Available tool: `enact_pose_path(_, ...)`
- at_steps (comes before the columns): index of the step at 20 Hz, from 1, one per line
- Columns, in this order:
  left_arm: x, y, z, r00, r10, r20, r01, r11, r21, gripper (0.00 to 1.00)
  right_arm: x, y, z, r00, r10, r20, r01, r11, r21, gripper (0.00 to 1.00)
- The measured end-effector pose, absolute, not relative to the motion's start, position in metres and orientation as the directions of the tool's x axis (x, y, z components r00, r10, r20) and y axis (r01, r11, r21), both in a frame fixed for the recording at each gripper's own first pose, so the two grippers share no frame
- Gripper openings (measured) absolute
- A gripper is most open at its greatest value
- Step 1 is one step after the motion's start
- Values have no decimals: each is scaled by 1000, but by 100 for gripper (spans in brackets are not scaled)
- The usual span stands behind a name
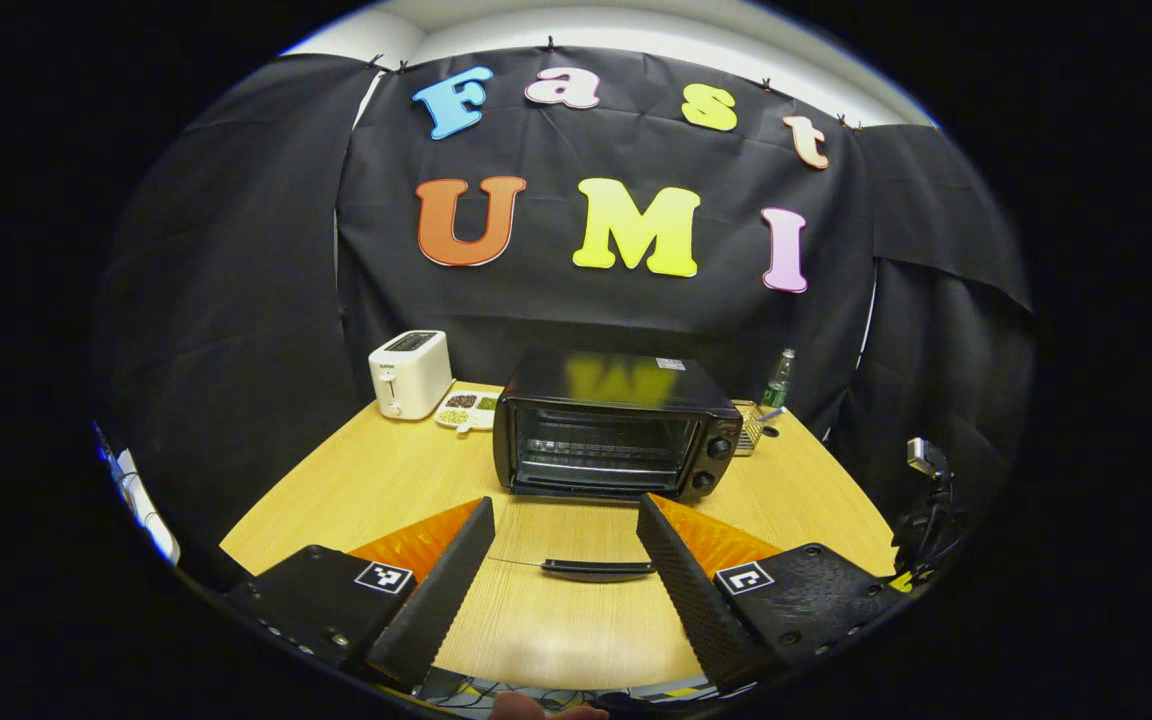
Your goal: Open the electric oven with the left hand, put the food in, and close the electric oven.
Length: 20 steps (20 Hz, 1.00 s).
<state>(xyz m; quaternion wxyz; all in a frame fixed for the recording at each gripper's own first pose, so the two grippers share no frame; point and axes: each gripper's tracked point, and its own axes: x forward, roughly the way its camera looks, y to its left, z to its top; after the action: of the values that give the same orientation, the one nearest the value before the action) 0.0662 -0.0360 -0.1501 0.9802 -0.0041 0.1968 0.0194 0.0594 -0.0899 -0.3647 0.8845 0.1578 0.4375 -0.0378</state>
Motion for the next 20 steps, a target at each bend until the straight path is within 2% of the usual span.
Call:
enact_pose_path(6,74,-37,-152,905,75,-419,-76,997,15,94,58,-97,-401,532,76,-843,256,935,246,77)
enact_pose_path(11,79,-41,-154,896,105,-432,-101,994,32,94,62,-95,-417,490,163,-856,317,882,349,75)
enact_pose_path(13,77,-43,-155,896,102,-433,-102,995,24,94,63,-94,-419,484,189,-854,303,880,366,66)
enact_pose_path(16,82,-39,-154,897,82,-435,-80,997,22,94,64,-94,-417,483,205,-851,327,860,393,41)
enact_pose_path(17,84,-37,-151,900,71,-431,-71,997,15,94,64,-94,-416,490,206,-847,349,844,407,36)
enact_pose_path(18,89,-35,-150,904,55,-425,-57,998,7,94,63,-93,-415,499,206,-842,375,825,423,28)
enact_pose_path(20,93,-29,-150,904,19,-426,-22,1000,-1,94,61,-94,-409,514,196,-835,448,769,456,22)
